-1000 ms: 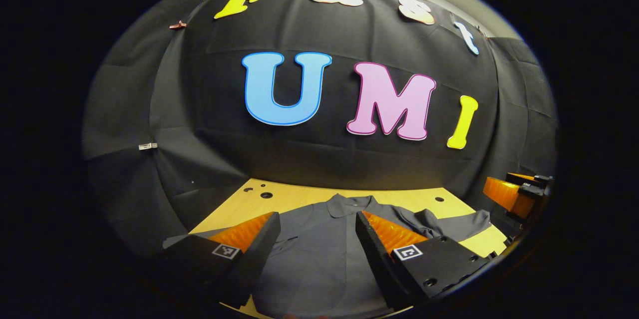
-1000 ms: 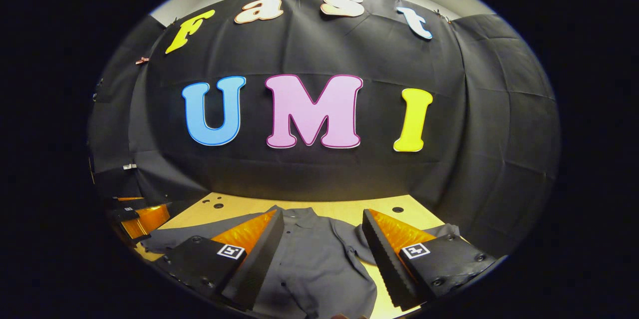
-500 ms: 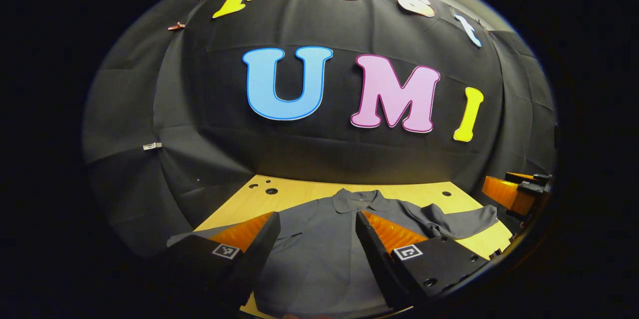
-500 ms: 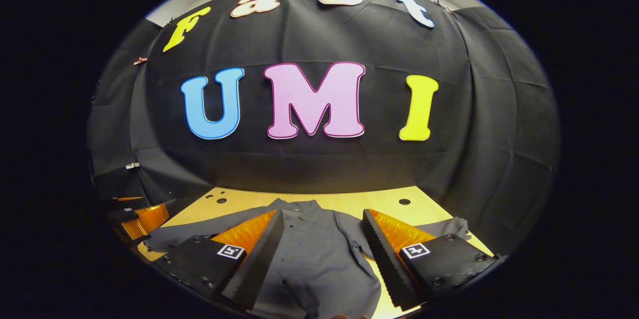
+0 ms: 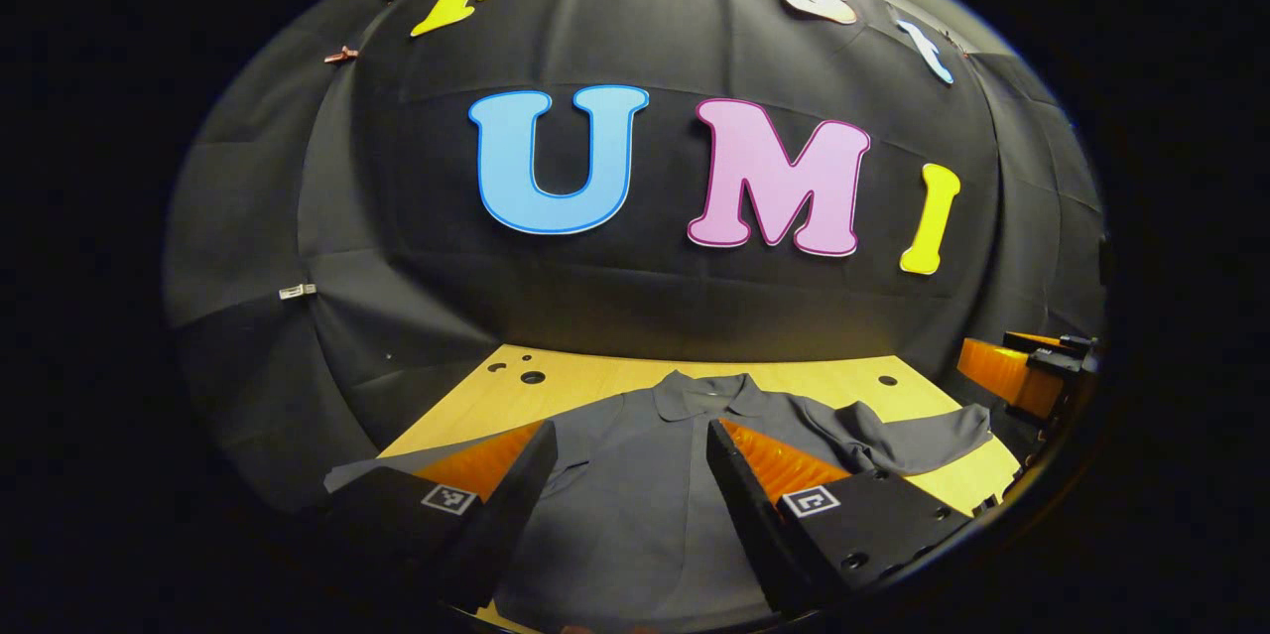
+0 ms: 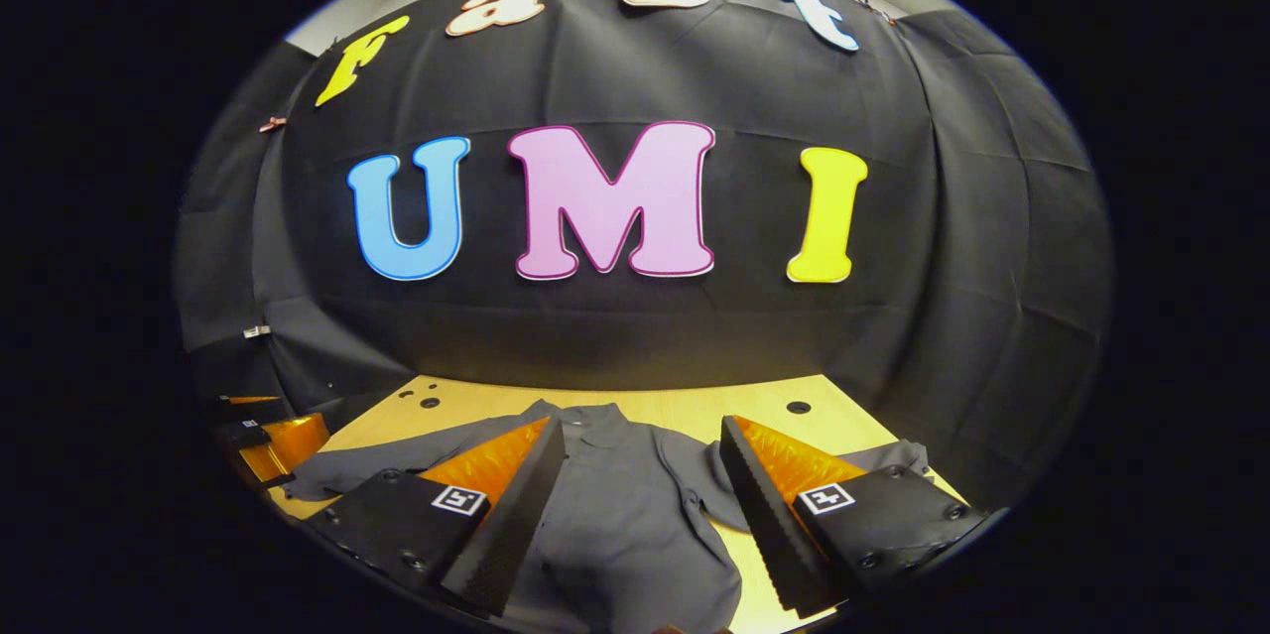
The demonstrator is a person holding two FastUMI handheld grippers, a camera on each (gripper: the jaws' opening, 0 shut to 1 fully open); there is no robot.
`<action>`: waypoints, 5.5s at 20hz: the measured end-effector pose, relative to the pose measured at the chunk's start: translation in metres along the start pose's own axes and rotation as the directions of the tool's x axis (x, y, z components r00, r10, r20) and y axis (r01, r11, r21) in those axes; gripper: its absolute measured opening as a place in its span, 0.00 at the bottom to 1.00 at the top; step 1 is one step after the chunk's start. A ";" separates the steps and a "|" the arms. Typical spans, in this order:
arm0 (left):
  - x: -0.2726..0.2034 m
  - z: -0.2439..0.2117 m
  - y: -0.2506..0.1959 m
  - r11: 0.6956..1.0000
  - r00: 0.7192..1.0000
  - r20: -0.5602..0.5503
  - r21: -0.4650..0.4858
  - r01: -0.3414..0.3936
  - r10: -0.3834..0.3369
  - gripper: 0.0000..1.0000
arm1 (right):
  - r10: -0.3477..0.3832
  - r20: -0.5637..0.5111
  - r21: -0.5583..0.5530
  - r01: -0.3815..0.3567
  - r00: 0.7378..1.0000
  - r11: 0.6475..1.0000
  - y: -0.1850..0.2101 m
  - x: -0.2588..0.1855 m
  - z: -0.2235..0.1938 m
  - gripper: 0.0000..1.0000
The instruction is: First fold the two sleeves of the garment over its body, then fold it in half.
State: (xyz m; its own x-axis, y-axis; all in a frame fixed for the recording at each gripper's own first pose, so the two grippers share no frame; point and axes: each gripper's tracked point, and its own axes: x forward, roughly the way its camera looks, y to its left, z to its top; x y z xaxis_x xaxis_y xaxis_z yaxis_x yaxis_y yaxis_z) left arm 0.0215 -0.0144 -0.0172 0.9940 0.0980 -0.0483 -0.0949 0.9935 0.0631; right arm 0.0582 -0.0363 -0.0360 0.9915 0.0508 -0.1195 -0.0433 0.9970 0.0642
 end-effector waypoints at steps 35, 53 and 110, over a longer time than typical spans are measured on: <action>0.073 -0.050 0.005 0.985 0.966 -0.194 0.007 -0.170 0.168 0.96 | -0.472 -0.425 0.065 0.546 0.772 0.835 -0.338 0.121 -0.152 0.99; 0.066 -0.074 0.006 0.985 0.942 -0.290 0.032 -0.167 0.169 0.96 | -0.505 -0.600 0.088 0.679 0.620 0.729 -0.445 0.145 -0.241 0.99; -0.034 -0.120 0.182 0.882 0.865 -0.299 -0.128 -0.454 0.403 0.96 | 0.290 -0.395 -0.011 -0.321 0.871 0.947 0.183 0.189 -0.019 0.05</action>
State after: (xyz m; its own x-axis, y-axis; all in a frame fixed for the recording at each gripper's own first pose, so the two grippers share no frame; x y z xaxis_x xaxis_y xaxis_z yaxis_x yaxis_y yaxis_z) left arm -0.0361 0.1701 -0.1235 0.8057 0.5021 -0.3141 -0.5423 0.8387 -0.0504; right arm 0.2355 0.1570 -0.0652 0.8030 0.3570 -0.4772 -0.3604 0.9286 0.0881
